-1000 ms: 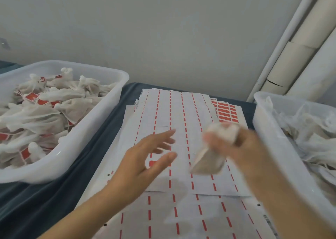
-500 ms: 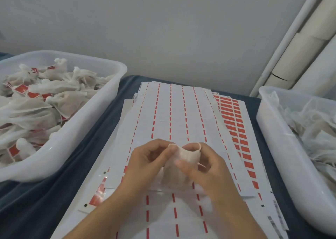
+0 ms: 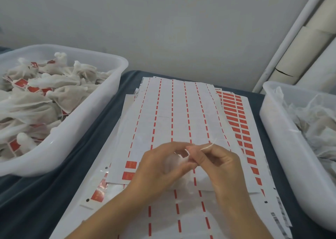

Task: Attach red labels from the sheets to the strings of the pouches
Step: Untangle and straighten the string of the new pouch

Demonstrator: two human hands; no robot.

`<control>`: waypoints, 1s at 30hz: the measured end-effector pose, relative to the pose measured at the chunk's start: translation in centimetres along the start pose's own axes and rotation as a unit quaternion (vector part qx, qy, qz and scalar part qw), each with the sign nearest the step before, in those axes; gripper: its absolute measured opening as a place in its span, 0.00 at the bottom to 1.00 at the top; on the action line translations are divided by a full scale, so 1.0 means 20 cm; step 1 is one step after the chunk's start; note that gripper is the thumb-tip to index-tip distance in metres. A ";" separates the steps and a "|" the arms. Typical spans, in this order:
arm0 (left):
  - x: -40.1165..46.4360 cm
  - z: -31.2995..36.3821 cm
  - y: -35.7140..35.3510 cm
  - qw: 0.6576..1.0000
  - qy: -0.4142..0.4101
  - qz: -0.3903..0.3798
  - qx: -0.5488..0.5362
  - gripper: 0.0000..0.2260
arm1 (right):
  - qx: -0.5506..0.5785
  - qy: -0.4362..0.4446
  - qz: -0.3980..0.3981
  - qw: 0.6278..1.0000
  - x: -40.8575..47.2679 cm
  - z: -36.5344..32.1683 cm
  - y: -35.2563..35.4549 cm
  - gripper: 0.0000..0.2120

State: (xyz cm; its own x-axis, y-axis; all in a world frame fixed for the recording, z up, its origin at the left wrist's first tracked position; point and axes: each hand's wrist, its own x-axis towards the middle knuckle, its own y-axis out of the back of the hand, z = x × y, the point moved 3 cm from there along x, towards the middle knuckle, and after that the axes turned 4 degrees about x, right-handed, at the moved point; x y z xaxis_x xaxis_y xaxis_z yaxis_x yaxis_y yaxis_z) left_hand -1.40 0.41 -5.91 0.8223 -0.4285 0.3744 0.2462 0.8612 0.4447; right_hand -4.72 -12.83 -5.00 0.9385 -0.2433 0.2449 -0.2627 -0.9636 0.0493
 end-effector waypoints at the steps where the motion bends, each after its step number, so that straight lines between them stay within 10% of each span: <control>1: 0.00 0.01 0.00 1.000 -0.015 0.008 0.006 0.08 | -0.008 0.013 -0.003 1.000 0.00 0.00 0.00 0.11; 11: 0.00 -0.01 0.01 0.999 -0.017 0.038 0.007 0.08 | -0.088 0.036 0.195 0.976 0.00 -0.06 0.15 0.09; 19: -0.04 -0.04 0.03 0.996 0.043 0.038 -0.071 0.15 | 0.114 -0.023 0.062 0.991 0.02 -0.08 0.09 0.08; 23: -0.04 -0.03 -0.04 0.920 0.198 -0.203 -0.270 0.27 | 0.141 -0.003 -0.064 0.988 0.00 -0.10 0.06 0.12; 30: -0.01 -0.07 0.03 0.750 0.245 -0.192 -0.583 0.15 | 0.120 -0.077 -0.332 0.932 -0.09 -0.10 -0.06 0.03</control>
State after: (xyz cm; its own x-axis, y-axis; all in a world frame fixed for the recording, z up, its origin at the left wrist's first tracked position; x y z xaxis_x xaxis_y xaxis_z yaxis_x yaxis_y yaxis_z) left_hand -0.70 1.51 -6.93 0.5956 -0.8002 -0.0701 0.5598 0.4760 -0.6782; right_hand -6.51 -10.97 -3.59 0.9019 0.4214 0.0950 0.4289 -0.8996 -0.0817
